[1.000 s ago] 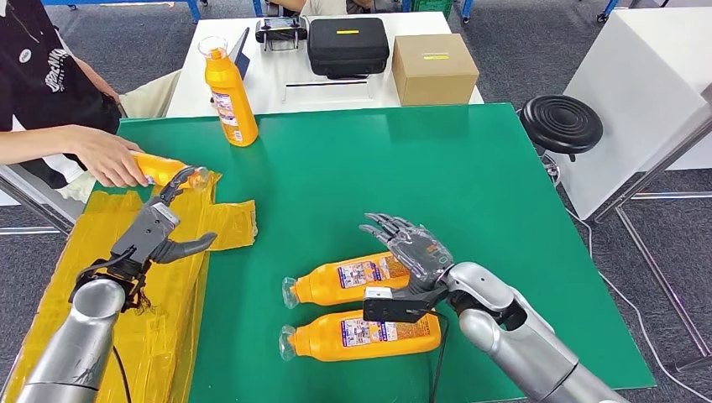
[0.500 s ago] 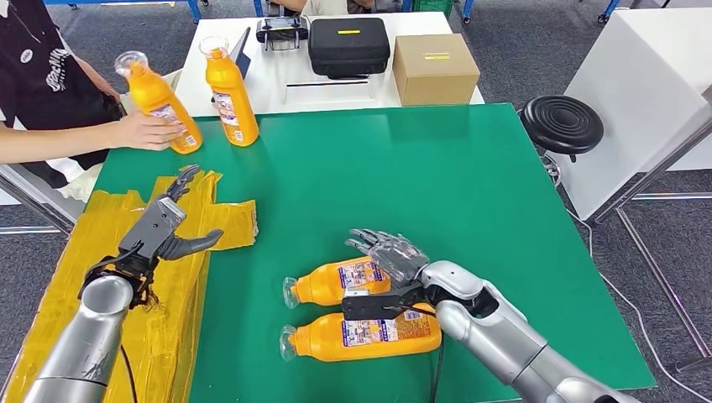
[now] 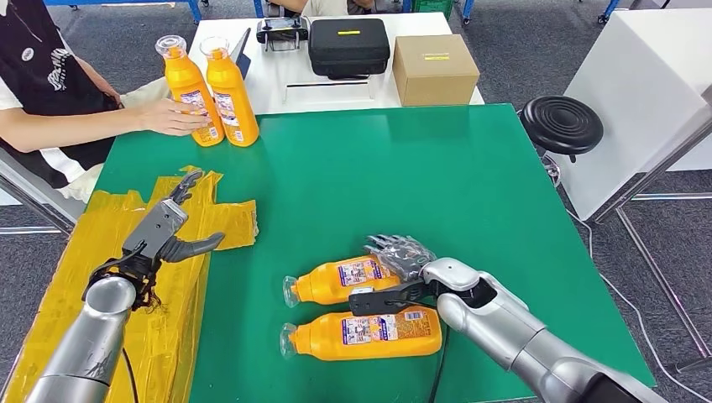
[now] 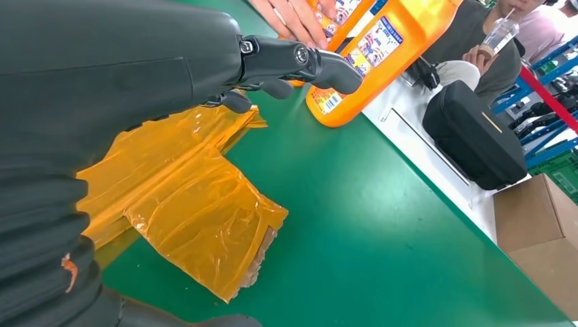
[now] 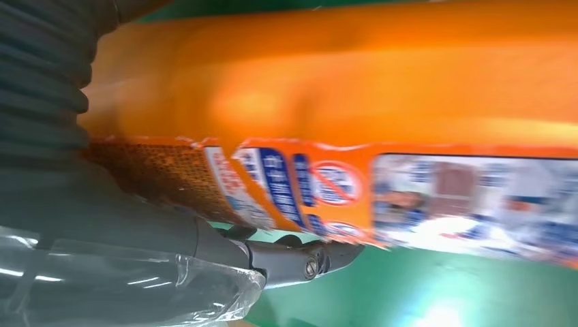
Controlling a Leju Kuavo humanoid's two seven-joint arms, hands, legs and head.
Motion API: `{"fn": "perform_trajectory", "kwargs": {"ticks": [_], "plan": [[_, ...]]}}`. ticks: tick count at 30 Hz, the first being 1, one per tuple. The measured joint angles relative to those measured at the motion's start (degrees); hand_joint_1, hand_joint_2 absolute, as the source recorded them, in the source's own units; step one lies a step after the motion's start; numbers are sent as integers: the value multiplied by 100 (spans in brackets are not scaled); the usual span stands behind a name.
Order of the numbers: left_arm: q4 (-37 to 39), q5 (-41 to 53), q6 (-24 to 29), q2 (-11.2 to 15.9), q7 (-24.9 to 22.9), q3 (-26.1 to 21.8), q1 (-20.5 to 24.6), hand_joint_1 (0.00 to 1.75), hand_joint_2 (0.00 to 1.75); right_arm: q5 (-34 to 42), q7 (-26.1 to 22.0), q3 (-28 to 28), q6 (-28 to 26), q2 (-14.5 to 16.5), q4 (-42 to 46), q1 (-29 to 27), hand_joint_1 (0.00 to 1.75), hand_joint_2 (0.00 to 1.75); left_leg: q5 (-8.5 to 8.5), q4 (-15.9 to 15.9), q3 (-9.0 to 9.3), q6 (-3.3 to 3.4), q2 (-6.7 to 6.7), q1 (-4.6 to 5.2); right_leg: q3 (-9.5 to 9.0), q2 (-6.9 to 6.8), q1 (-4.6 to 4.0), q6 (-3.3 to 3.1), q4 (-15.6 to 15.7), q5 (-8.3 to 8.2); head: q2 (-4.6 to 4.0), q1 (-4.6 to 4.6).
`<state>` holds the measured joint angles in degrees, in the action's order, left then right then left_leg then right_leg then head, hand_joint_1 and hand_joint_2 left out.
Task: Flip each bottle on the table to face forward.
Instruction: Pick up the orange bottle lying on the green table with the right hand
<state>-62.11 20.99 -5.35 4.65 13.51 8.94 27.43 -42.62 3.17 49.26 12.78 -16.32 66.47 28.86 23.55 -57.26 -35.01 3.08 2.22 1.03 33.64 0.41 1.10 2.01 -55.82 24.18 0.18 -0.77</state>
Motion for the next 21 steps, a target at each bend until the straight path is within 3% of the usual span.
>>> {"fn": "perform_trajectory", "kwargs": {"ticks": [10, 14, 21], "plan": [[145, -11, 4, -25, 0, 6, 29, 0, 175, -146, 126, 184, 37, -95, -208, 171, 1, 175, 0, 0, 11, 0, 0, 0, -9, 0, 0, 0, 2, 0, -1, 0], [185, -14, -7, -39, -1, 9, 42, 0, 175, -201, 178, 206, -70, -113, -255, 171, 162, 175, 0, 0, 18, 0, -1, 0, -15, 0, 0, 0, 3, 0, 0, 1], [220, -14, -14, -94, -7, 17, 94, 0, 175, -213, 197, 219, -159, -117, -268, 127, 166, 175, 1, 0, 34, 0, -2, 1, -31, 2, 0, 0, 3, 0, 0, -1]]}}
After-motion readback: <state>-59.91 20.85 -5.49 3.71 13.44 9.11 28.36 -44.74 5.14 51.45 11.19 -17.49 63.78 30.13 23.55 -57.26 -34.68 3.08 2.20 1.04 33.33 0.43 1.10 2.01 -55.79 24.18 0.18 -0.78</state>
